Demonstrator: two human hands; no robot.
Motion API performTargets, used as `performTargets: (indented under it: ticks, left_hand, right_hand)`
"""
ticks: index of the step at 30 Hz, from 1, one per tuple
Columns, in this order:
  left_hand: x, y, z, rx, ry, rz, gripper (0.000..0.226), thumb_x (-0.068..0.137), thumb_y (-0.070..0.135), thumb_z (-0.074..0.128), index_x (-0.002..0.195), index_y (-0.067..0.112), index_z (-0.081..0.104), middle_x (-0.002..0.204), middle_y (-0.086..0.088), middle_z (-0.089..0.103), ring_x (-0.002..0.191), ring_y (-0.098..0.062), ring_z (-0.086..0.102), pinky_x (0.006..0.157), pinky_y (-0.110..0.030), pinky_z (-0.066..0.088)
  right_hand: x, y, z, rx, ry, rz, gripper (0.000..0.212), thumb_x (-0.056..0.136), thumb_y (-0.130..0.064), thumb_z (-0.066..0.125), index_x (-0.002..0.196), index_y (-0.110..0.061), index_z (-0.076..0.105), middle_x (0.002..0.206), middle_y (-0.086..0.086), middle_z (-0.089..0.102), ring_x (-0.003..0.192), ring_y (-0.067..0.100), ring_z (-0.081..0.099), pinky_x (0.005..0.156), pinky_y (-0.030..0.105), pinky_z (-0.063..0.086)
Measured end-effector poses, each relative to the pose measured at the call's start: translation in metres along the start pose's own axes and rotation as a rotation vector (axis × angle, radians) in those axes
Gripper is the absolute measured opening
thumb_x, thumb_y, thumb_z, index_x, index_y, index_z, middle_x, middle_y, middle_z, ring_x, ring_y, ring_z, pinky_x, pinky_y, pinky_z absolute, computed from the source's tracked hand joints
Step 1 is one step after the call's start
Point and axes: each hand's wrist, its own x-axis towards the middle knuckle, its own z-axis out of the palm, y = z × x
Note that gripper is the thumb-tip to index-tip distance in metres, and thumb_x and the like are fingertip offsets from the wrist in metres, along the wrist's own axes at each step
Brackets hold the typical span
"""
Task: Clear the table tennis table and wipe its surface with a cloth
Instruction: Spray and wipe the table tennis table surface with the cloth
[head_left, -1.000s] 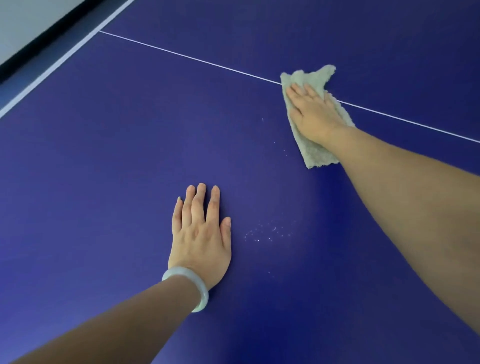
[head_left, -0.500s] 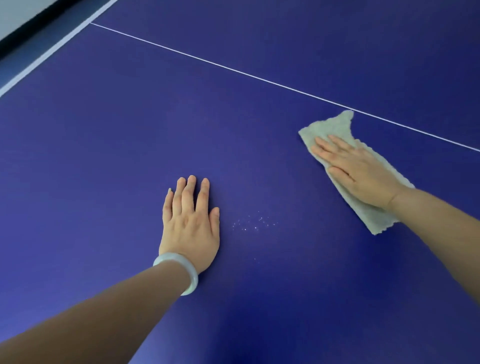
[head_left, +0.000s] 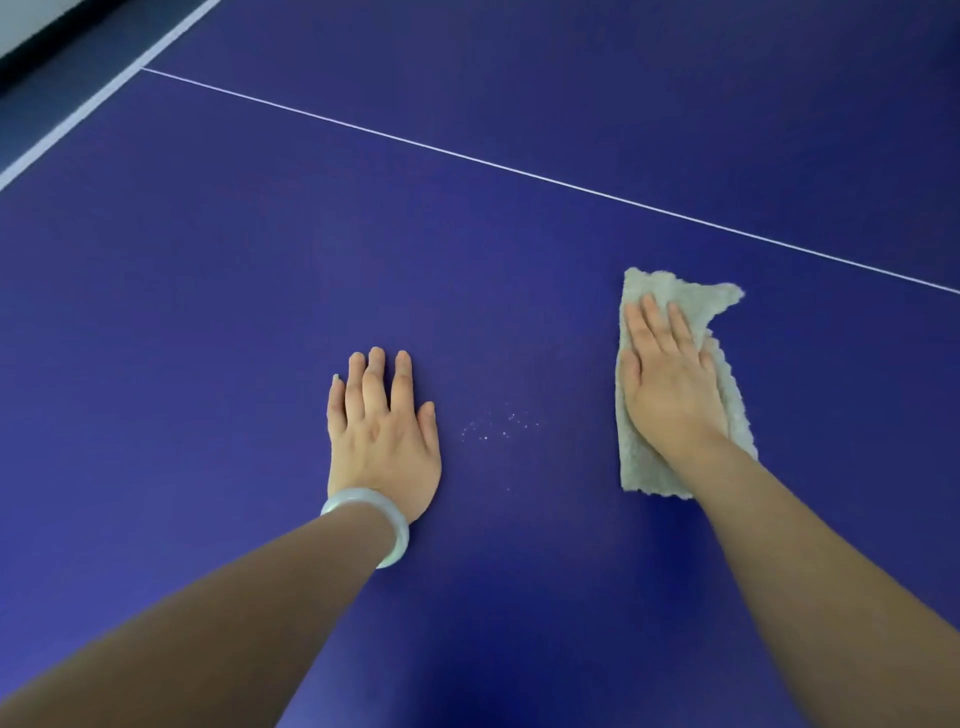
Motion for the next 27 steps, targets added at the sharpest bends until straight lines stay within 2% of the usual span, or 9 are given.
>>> performTargets:
  ticks: [2,5,6,10,14,17,20,22,27]
  left_hand:
    - [0.000,0.000,0.000,0.010,-0.001,0.007,0.064,0.099,0.041,0.011,0.154,0.012,0.024,0.160,-0.014,0.023,0.151,-0.030,0.012,0.123,-0.047,0.008]
    - [0.001,-0.002,0.000,0.024,-0.004,0.017,0.067,0.097,0.043,0.007,0.154,0.011,0.024,0.160,-0.015,0.024,0.150,-0.032,0.013,0.123,-0.048,0.010]
    - [0.001,-0.002,0.000,0.026,-0.010,0.020,0.066,0.098,0.042,0.007,0.155,0.011,0.023,0.160,-0.015,0.022,0.151,-0.032,0.012,0.123,-0.048,0.009]
    - [0.001,-0.001,-0.003,0.005,-0.032,0.029,0.062,0.101,0.040,0.014,0.156,0.012,0.014,0.163,-0.014,0.014,0.152,-0.031,0.005,0.123,-0.047,0.003]
    - [0.000,-0.003,-0.004,0.001,-0.039,0.053,0.061,0.103,0.039,0.016,0.157,0.011,0.012,0.163,-0.014,0.013,0.151,-0.032,0.004,0.123,-0.048,0.003]
    - [0.003,-0.011,-0.013,-0.105,-0.073,0.110,0.058,0.104,0.039,0.021,0.155,0.012,0.020,0.162,-0.014,0.017,0.151,-0.031,0.007,0.123,-0.045,0.002]
    - [-0.007,-0.048,-0.028,-0.140,-0.072,0.231,0.058,0.103,0.041,0.019,0.150,0.012,0.037,0.157,-0.011,0.031,0.148,-0.029,0.022,0.123,-0.043,0.009]
    - [-0.025,-0.089,-0.031,-0.091,-0.006,0.224,0.061,0.100,0.042,0.019,0.145,0.008,0.044,0.151,-0.014,0.040,0.144,-0.032,0.031,0.121,-0.048,0.018]
    - [-0.060,-0.164,-0.025,-0.009,-0.001,0.143,0.064,0.099,0.045,0.021,0.148,0.007,0.038,0.152,-0.013,0.037,0.145,-0.032,0.030,0.120,-0.051,0.017]
  right_hand:
    - [-0.012,-0.029,0.006,0.007,0.013,0.005,0.056,0.104,-0.033,0.014,0.158,-0.026,0.001,0.165,-0.010,-0.004,0.152,0.015,-0.008,0.123,0.049,0.004]
    - [-0.067,-0.064,0.024,-0.039,0.028,-0.194,0.055,0.104,-0.032,0.011,0.158,-0.024,0.002,0.165,-0.008,-0.002,0.152,0.017,-0.006,0.123,0.047,0.005]
    - [-0.089,-0.070,0.029,-0.053,0.037,-0.176,0.057,0.103,-0.033,0.009,0.158,-0.023,0.003,0.165,-0.007,-0.001,0.152,0.016,-0.006,0.123,0.048,0.006]
    - [-0.140,-0.095,0.051,-0.019,0.080,0.119,0.059,0.101,-0.036,0.007,0.158,-0.020,0.005,0.165,-0.004,0.002,0.152,0.019,-0.001,0.123,0.051,0.005]
    - [-0.135,-0.112,0.054,-0.035,0.079,0.148,0.060,0.099,-0.038,0.000,0.156,-0.021,-0.004,0.165,-0.004,-0.005,0.152,0.019,-0.007,0.123,0.052,0.001]
    - [-0.132,-0.110,0.051,-0.029,0.075,0.134,0.062,0.098,-0.040,-0.002,0.157,-0.022,-0.004,0.164,-0.005,-0.007,0.152,0.018,-0.010,0.123,0.050,-0.003]
    - [-0.130,-0.110,0.051,-0.019,0.077,0.140,0.063,0.097,-0.040,-0.002,0.157,-0.023,-0.003,0.165,-0.006,-0.005,0.152,0.017,-0.009,0.123,0.049,-0.003]
    - [-0.128,-0.110,0.051,-0.022,0.079,0.150,0.062,0.097,-0.040,-0.002,0.157,-0.023,-0.004,0.165,-0.006,-0.004,0.152,0.017,-0.009,0.123,0.049,-0.003]
    - [-0.114,-0.117,0.042,-0.017,0.049,0.192,0.058,0.102,-0.036,0.007,0.157,-0.022,-0.006,0.165,-0.006,-0.007,0.151,0.016,-0.011,0.123,0.048,-0.005]
